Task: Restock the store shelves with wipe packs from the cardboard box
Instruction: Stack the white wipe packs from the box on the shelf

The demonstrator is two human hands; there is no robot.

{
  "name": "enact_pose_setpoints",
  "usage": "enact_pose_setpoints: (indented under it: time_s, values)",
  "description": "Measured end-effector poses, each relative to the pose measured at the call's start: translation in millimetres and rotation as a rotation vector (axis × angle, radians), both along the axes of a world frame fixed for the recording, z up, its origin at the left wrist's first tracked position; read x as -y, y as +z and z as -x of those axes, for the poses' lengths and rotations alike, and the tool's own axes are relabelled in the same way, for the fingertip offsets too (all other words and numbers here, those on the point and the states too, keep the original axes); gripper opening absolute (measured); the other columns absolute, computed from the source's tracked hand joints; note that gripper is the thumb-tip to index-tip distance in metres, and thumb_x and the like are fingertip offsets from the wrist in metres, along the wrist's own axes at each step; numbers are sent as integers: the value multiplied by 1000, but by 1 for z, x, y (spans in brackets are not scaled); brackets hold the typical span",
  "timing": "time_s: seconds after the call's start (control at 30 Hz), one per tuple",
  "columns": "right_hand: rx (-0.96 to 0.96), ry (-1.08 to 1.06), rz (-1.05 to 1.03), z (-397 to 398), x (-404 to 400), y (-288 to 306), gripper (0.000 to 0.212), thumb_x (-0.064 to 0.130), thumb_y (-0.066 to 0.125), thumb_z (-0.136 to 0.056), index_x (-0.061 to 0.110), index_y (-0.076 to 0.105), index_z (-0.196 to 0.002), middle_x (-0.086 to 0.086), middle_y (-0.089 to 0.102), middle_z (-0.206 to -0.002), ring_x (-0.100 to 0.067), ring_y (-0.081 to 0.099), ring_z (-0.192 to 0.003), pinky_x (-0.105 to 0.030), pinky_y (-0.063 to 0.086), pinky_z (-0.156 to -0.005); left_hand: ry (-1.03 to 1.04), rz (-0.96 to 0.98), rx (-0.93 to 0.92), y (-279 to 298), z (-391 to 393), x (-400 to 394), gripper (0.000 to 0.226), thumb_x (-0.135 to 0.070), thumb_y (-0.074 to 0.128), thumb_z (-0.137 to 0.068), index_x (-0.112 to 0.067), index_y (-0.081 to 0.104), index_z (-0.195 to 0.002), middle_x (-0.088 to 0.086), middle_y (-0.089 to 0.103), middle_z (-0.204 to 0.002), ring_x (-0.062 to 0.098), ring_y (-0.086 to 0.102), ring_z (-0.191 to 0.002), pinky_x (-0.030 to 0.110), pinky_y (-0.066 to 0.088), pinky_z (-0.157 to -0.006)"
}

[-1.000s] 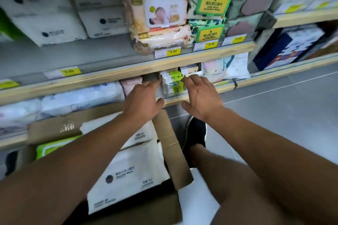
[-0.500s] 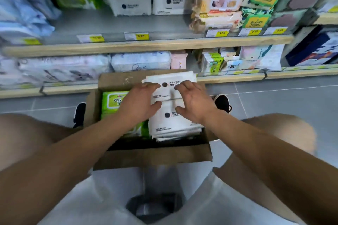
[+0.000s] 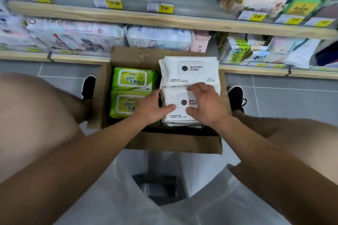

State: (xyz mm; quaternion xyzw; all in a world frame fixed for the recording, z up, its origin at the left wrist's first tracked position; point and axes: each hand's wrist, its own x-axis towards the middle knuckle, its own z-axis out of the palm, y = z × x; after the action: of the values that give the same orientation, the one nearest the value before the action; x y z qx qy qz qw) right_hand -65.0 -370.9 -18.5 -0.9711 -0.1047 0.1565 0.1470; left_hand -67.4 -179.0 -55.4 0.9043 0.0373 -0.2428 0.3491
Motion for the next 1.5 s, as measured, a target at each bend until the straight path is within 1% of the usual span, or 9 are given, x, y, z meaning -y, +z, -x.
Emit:
enact_pose_setpoints:
  time_s: [0.17, 0.33, 0.53, 0.67, 0.8, 0.9, 1.1, 1.27, 1.5]
  values:
    - [31, 2, -40, 0, 5, -5, 64, 28, 70, -74, 17, 49, -134, -2, 46, -131, -28, 38, -123, -35, 32, -101, 146, 301, -187, -13, -5, 4, 73, -60, 74, -62, -25, 55, -124, -9, 64, -120, 11, 61, -107, 31, 49, -92]
    - [26, 22, -19, -4, 10, -4, 69, 32, 72, -72, 21, 47, -135, 0, 45, -131, -27, 39, -121, -38, 35, -101, 225, 442, -300, -11, -14, 7, 35, -21, 81, -72, -22, 67, -104, -7, 71, -99, 12, 68, -89, 34, 56, -80]
    - [-15, 80, 96, -4, 11, 1, 90, 49, 76, -65, 28, 35, -142, 5, 39, -138, -24, 31, -128, -38, 24, -106, 186, 498, -296, -8, -4, 2, 52, -9, 84, -65, -18, 64, -112, -9, 70, -101, 9, 67, -94, 27, 55, -79]
    - [-147, 134, 142, -1, 7, -2, 109, 58, 79, -55, 27, 26, -145, 1, 40, -140, -25, 35, -130, -38, 25, -109, 45, 302, -120, 3, 1, -2, 84, -16, 89, -54, -22, 48, -126, -11, 60, -114, 9, 56, -102, 26, 45, -80]
    - [-322, 116, 92, 6, 6, -3, 120, 56, 81, -52, 26, 13, -147, -1, 49, -131, -25, 49, -116, -41, 46, -95, -140, 145, 53, 10, 11, 0, 96, -21, 89, -51, -22, 39, -133, -10, 52, -119, 8, 48, -103, 23, 36, -79]
    - [-239, 96, 65, 14, 9, -1, 110, 54, 79, -56, 26, 19, -144, -1, 50, -126, -24, 46, -113, -40, 46, -90, -144, 208, 106, 13, 13, 0, 96, -16, 88, -52, -24, 40, -134, -10, 52, -123, 6, 49, -107, 24, 41, -85]
    - [56, 128, 158, 17, 39, 6, 102, 47, 75, -61, 25, 21, -145, -3, 46, -132, -29, 40, -120, -41, 35, -102, -192, 284, 174, 27, -16, -10, 70, -17, 69, -61, -22, 51, -128, -8, 56, -122, 9, 54, -111, 26, 45, -95]
    - [41, 107, 212, 8, 45, -3, 102, 44, 75, -64, 27, 18, -147, -2, 45, -133, -30, 40, -121, -40, 29, -101, -266, -71, 431, 25, -65, 13, 63, -23, 71, -81, -10, 46, -137, 10, 48, -140, 26, 44, -127, 28, 31, -103]
    - [55, 58, 152, 1, 46, -11, 102, 41, 76, -65, 34, 17, -148, 6, 41, -137, -26, 36, -124, -40, 21, -111, -441, -404, 368, 8, -126, 60, 83, -52, 60, -74, -19, 31, -144, 8, 41, -146, 28, 39, -132, 51, 32, -107]
